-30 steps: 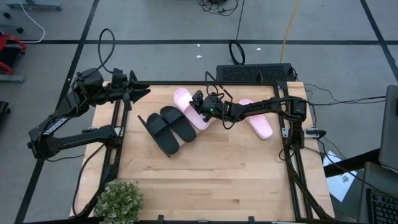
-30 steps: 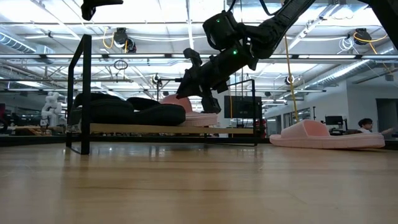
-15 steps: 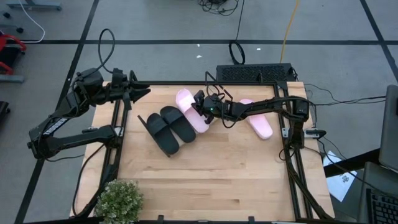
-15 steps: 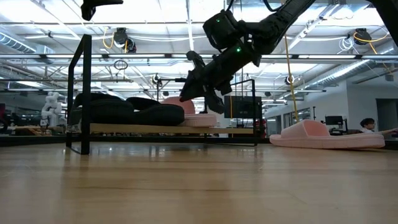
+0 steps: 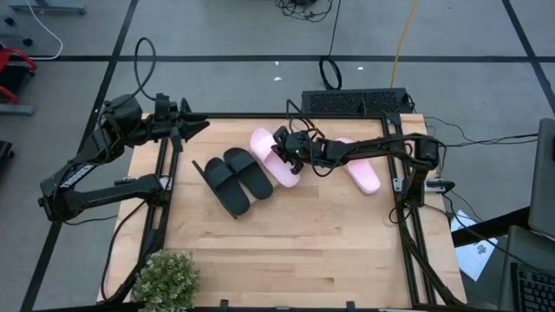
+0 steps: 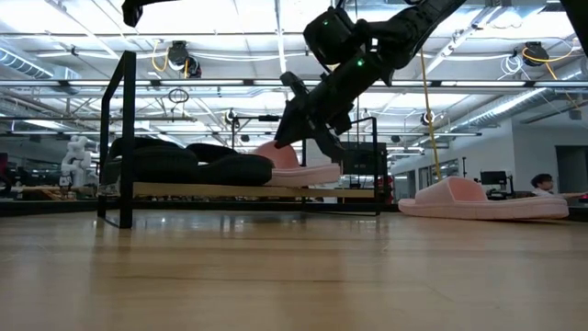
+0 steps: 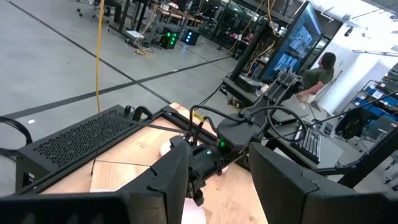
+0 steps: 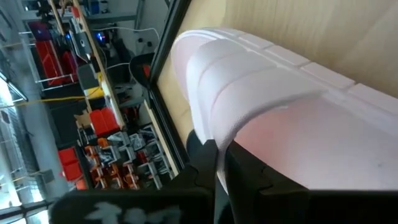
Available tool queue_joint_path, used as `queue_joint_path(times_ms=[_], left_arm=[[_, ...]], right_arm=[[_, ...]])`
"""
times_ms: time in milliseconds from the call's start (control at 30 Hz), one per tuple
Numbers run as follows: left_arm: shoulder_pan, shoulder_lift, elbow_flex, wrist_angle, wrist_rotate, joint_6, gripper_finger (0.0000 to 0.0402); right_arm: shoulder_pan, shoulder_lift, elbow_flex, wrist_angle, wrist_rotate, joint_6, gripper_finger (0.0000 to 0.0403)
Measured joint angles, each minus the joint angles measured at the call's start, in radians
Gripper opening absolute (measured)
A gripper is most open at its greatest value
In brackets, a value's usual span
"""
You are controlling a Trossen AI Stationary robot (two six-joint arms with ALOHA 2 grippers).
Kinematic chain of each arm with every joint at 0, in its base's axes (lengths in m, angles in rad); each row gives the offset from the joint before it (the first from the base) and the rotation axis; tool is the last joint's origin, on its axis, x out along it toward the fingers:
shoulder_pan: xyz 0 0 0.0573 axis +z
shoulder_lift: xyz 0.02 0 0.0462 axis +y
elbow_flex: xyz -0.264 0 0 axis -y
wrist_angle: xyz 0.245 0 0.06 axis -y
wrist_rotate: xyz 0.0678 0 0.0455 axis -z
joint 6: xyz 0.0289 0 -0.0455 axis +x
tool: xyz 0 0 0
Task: Pick and place slides into the shelf
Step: Put the left pink slide on the shelf
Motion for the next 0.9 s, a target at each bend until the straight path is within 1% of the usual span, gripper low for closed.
queue_joint_path(times_ms=[333,533,700,900], left_arm=[[0.0,0.0,0.0,0.0,0.0,0.005,0.0165],[0.0,0.0,0.0,0.0,0.0,0.005,0.0165],[0.0,0.0,0.0,0.0,0.0,0.003,0.0165],[0.0,0.0,0.0,0.0,0.0,0.0,0.0165]], right_arm=[[-0.024,0.0,0.0,0.015,0.002,0.023,0.0013],[-0.024,0.0,0.0,0.067,0.007,0.027,0.0013],[-0.024,0.003,0.0,0.072,0.027,0.04,0.0013],[-0.025,0.003,0.0,0.073,0.027,0.044,0.0013]])
